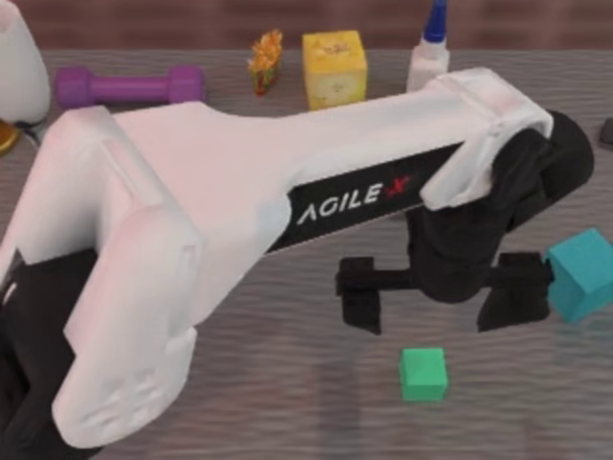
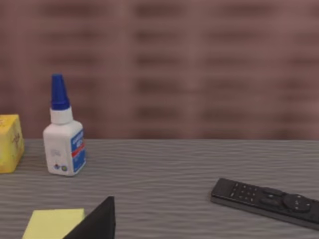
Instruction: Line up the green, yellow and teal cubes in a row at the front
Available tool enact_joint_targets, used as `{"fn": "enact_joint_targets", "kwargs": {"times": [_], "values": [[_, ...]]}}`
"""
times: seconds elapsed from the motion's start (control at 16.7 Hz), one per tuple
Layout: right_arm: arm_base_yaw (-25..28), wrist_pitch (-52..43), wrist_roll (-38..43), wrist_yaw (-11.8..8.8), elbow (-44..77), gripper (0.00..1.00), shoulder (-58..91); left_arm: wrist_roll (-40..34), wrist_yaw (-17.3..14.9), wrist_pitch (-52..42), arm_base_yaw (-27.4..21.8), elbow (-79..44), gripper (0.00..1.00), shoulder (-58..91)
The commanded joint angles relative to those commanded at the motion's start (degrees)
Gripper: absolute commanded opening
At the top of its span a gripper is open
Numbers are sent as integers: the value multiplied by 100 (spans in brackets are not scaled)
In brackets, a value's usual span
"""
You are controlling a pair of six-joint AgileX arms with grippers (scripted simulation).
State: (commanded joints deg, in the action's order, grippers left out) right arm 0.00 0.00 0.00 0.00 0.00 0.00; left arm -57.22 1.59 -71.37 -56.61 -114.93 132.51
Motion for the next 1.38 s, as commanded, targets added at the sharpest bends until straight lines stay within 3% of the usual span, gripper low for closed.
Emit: {"fn": "enact_joint_targets", "kwargs": {"times": [0.3,0.54,0.96,1.38], "values": [[11,-129,29,1,168,100,166,25,8,103,46,148,100,-124],[49,-876,185,40,1154,100,1183,190,49,640,550,1012,100,-1051],[185,-3189,603,222,4224,100,4611,1067,90,2369,2181,4017,100,-4552],[648,-5714,993,278,8037,100,8975,2871,48,4462,4009,7831,100,-8847]]}}
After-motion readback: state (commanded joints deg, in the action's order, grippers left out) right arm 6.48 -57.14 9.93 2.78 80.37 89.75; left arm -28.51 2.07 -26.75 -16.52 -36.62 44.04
